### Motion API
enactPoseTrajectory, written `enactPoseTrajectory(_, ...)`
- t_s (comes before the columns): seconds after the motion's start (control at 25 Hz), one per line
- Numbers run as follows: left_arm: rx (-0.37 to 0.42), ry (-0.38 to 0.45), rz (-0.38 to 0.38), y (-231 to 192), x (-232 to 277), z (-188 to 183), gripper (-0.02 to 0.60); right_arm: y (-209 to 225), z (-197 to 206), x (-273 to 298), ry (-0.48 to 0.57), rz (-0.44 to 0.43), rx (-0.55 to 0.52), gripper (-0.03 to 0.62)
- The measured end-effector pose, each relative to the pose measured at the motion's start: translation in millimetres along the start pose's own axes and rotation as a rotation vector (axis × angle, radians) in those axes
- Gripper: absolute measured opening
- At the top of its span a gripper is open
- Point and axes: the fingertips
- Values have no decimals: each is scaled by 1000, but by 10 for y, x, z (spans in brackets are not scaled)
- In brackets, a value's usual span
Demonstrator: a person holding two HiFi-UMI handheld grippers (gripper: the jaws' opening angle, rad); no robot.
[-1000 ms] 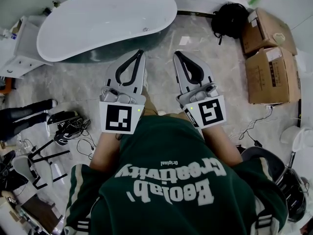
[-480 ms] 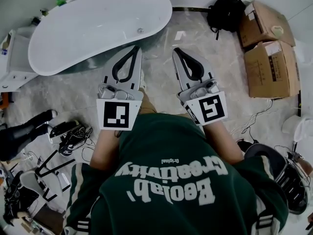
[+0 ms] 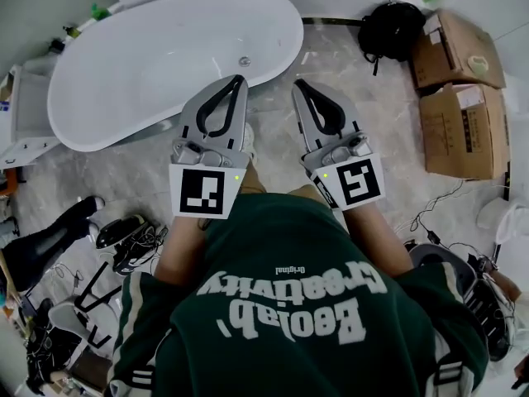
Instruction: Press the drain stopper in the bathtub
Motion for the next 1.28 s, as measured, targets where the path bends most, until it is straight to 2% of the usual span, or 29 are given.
enactPoseTrajectory(0.32, -20, -28, 17, -854, 394, 129, 8, 57, 79, 920, -43, 18, 13, 9)
enactPoseTrajectory(0.76, -42, -37, 96, -1870, 946, 406, 8, 121, 267, 2018, -100, 85, 3, 9)
enactPoseTrajectory(1.0, -27, -23, 137, -2192, 1179, 464, 8, 157, 331, 2305, -125, 118, -15, 9)
enactPoseTrajectory(1.28, -42, -15, 146, -2389, 1305, 535, 8, 194, 378, 2512, -148, 136, -37, 9)
Point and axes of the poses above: the fingertips, and each gripper's own axes: x forward along the fingers, y to its right, z out of its underside, and after that the axes turned 12 degrees about z, right-handed
